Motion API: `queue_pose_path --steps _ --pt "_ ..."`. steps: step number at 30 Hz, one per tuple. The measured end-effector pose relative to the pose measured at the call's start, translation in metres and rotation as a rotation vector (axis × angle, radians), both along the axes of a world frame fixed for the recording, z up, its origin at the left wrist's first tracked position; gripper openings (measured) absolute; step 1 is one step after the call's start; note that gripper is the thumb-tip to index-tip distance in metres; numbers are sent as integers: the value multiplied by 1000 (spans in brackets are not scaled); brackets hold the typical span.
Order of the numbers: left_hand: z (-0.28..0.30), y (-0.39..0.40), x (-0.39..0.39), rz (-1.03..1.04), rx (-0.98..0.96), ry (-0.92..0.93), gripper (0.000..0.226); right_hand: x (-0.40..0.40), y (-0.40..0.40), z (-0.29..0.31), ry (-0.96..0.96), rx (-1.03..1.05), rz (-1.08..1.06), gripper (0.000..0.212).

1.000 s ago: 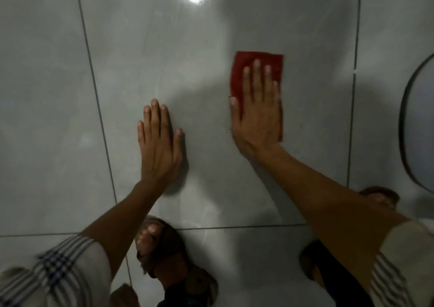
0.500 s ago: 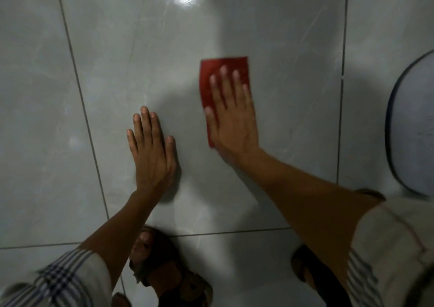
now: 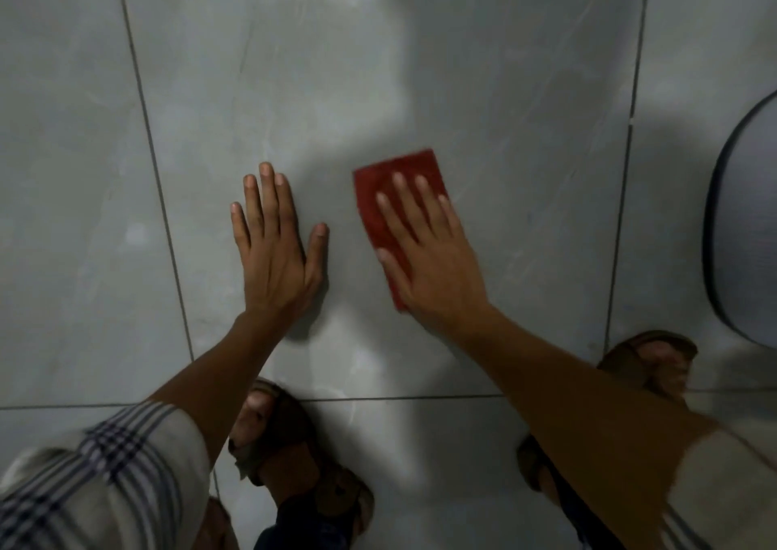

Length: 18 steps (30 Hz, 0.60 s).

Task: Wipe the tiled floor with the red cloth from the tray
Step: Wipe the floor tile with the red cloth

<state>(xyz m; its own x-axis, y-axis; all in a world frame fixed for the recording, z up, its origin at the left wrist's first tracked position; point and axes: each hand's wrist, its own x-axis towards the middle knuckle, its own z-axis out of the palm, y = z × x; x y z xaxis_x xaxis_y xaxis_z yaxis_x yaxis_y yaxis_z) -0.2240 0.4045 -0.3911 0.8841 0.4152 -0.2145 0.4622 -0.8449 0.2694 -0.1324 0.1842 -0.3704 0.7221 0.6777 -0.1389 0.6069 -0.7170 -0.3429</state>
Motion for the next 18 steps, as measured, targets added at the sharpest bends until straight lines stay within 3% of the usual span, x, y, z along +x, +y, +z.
queue_pose_path --steps 2,5,6,9,12,15,18 --pt "-3 -3 -2 -6 36 -7 83 -10 -42 6 10 -102 -228 72" --pt "-13 -5 -4 13 108 -46 82 32 0 -1 -89 -137 -695 71" --pt "-16 -5 -5 15 118 -62 81 52 27 -4 -124 -109 -704 70" --pt "-16 -5 -5 0 88 -86 75 62 74 -14 -144 35 -296 67" --pt "0 2 -3 -1 -33 -42 73 6 33 0 -29 11 -94 67" --pt "12 4 1 -24 -72 17 78 -7 -14 10 2 -86 -235 71" --pt "7 3 0 -34 -29 36 82 28 43 -1 -135 -131 -728 71"
